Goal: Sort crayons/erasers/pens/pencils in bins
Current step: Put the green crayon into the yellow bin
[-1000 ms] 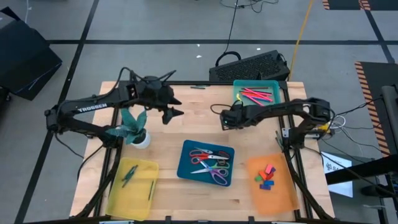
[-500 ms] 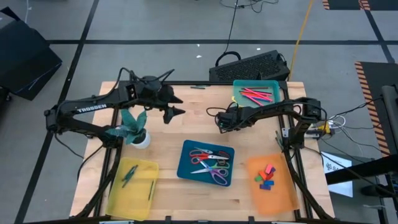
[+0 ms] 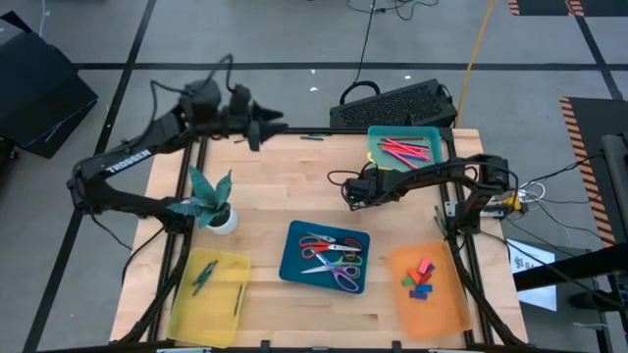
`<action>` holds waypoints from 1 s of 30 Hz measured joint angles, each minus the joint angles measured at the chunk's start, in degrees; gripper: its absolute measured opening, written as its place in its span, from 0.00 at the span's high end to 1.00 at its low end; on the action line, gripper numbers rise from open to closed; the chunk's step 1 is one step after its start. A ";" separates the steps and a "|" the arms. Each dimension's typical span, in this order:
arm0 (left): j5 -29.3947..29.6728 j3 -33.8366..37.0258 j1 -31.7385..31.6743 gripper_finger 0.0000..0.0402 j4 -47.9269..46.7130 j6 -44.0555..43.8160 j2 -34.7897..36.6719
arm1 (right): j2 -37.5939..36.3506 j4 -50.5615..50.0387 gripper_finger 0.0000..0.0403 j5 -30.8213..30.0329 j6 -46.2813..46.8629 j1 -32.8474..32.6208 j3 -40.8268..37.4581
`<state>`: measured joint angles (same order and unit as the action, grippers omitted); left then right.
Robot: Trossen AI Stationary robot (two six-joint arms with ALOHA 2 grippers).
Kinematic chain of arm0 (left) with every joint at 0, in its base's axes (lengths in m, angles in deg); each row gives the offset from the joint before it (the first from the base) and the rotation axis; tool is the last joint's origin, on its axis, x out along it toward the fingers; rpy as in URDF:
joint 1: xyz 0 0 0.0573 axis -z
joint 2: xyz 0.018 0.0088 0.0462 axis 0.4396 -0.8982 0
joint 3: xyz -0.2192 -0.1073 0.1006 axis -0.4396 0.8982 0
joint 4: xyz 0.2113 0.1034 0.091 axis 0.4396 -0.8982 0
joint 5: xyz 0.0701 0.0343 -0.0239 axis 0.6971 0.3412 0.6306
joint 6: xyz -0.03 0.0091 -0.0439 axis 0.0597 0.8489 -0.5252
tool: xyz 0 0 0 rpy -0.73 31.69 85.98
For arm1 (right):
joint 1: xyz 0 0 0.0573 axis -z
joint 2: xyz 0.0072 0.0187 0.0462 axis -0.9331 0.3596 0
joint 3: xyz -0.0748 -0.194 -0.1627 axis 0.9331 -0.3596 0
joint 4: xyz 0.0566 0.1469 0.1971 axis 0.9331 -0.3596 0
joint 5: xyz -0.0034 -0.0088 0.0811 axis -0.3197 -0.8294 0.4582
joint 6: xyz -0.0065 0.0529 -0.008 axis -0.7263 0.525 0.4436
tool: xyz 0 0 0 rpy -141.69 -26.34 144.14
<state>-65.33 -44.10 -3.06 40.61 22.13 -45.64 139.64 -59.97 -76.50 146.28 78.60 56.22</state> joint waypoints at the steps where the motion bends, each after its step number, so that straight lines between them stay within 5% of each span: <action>1: 0.35 0.01 -0.03 0.32 0.62 0.04 0.54 | 0.01 0.22 0.95 -0.35 -0.95 -0.45 -0.05; 9: 1.41 20.86 5.74 0.32 24.49 -5.50 8.54 | -3.98 3.67 0.96 1.33 -7.26 -5.70 -0.37; 15: 1.56 34.75 9.64 0.32 41.20 -11.68 8.91 | -14.98 18.42 0.96 -3.90 -18.00 -9.50 -0.25; 22: -0.60 32.41 13.28 0.32 47.08 -8.94 1.41 | -23.60 50.29 0.96 -2.71 -37.95 -10.91 -0.13; 30: -5.57 22.16 13.37 0.32 51.51 -3.60 -7.09 | -25.33 72.76 0.96 9.61 -48.34 -10.58 -0.13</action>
<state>-70.91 -21.94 10.31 92.12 18.53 -52.73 114.32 12.79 -66.89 97.94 68.01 56.09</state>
